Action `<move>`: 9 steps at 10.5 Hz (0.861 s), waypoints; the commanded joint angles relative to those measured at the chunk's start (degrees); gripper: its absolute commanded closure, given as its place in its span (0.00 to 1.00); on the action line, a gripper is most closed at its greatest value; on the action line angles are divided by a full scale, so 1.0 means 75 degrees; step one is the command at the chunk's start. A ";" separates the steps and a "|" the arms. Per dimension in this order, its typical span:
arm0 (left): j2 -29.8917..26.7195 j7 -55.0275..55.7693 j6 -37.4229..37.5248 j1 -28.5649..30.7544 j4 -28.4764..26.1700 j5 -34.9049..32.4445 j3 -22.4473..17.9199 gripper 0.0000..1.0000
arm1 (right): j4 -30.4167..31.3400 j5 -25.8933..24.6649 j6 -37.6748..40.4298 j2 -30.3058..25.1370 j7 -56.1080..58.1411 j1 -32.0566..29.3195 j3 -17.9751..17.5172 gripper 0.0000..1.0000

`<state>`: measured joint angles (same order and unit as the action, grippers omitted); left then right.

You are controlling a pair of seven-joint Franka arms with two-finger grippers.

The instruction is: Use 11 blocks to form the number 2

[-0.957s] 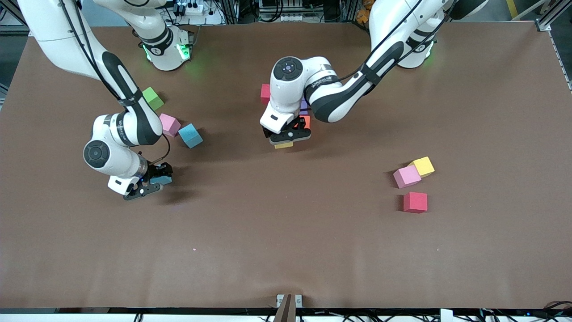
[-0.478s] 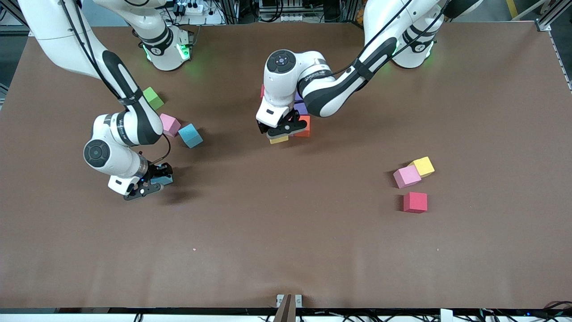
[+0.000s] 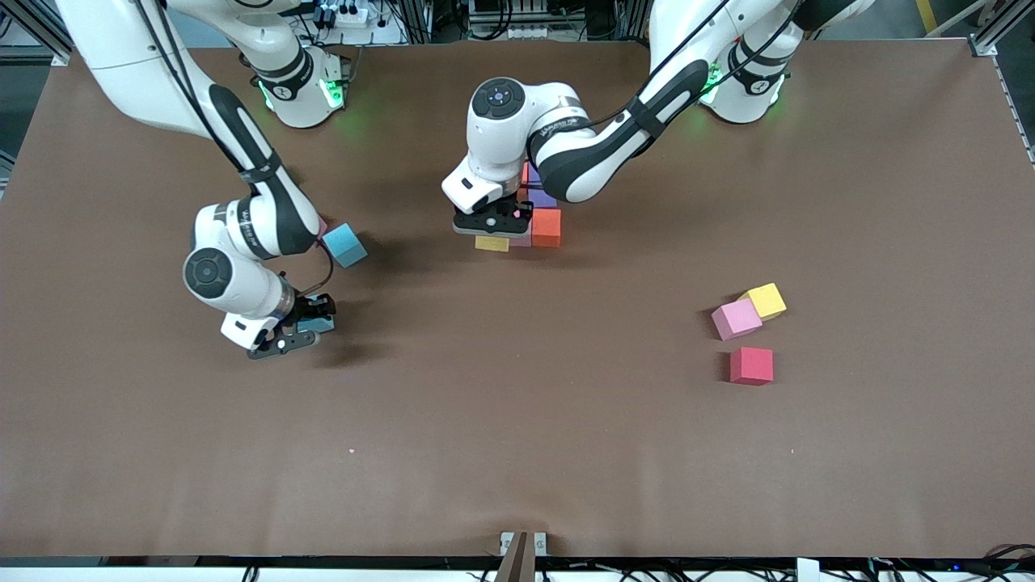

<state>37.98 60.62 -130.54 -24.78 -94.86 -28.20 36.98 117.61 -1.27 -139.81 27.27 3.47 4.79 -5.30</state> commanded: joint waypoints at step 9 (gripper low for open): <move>0.0667 -0.7151 0.0097 -0.0505 0.0765 -0.0258 -0.0149 1.00 | 0.0045 -0.0018 0.0114 -0.0132 -0.0157 -0.0005 0.0003 0.87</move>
<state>42.27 20.24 -130.52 -27.77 -90.56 -28.96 36.62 117.61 -1.27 -139.58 27.27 2.99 4.79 -5.21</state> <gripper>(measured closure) 0.392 0.410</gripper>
